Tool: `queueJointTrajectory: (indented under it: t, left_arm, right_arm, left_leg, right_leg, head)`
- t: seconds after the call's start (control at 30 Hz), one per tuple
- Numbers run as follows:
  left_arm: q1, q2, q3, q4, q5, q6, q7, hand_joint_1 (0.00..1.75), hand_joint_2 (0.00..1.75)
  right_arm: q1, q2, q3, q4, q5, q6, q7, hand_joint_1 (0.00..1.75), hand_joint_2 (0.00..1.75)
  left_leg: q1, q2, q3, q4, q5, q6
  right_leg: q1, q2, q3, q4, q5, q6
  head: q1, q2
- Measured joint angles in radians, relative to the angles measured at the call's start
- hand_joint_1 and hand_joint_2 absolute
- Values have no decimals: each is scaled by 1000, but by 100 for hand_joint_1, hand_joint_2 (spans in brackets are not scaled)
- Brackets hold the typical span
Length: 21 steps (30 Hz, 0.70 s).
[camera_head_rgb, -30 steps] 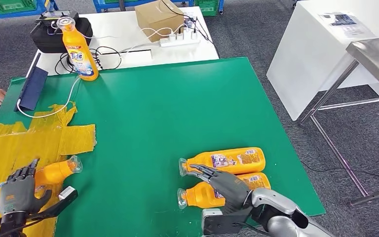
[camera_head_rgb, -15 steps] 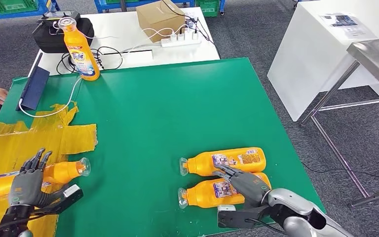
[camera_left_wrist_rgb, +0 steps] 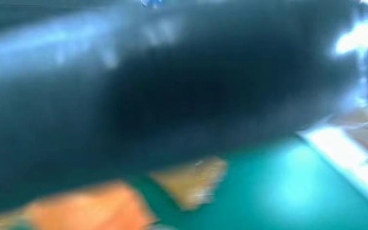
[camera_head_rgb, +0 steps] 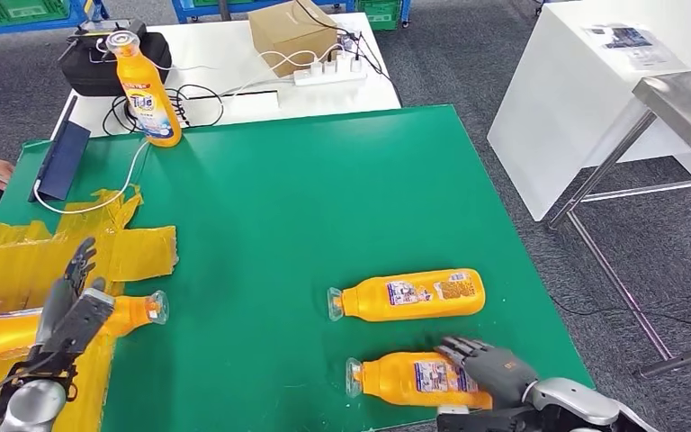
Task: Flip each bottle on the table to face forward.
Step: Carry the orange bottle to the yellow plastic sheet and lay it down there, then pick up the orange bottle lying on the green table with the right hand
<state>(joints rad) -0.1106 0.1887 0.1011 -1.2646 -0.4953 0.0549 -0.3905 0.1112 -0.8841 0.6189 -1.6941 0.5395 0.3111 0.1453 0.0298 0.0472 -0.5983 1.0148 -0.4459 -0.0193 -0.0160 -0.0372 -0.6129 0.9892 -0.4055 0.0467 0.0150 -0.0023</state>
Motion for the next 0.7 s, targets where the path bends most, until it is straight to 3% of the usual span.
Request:
queueJointTrajectory:
  t: [0.1, 0.2, 0.6, 0.7]
  left_arm:
    - [-54, -32, 9, -17, 106, -58, 7, 0, 0]
    - [-89, -54, 8, -33, 149, -75, 19, 0, 0]
    - [-81, -72, 9, -90, 193, -75, 25, 0, 0]
    - [-62, -72, 16, -108, 224, -92, 36, 0, 0]
  right_arm:
    - [6, -77, 22, -12, 20, 37, 29, 175, 175]
    - [6, -107, 49, -12, 50, 15, 50, 175, 175]
    - [-47, -85, 83, 43, 17, -32, 50, 175, 175]
    - [-51, -46, 64, 62, -73, -69, -1, 175, 175]
  left_leg:
    - [-1, 0, 1, 0, 0, 0]
    - [-1, 2, 2, 0, 0, 0]
    - [0, 3, 5, 0, -1, 1]
    - [1, 6, 7, -1, -1, 0]
  right_leg:
    - [-1, 0, 1, 0, 0, 0]
    - [-1, 1, 3, 0, 1, 1]
    - [0, 2, 5, 0, 1, 0]
    - [1, 4, 8, 0, 1, 0]
  head:
    - [0, 0]
    - [0, 0]
    - [0, 0]
    - [0, 0]
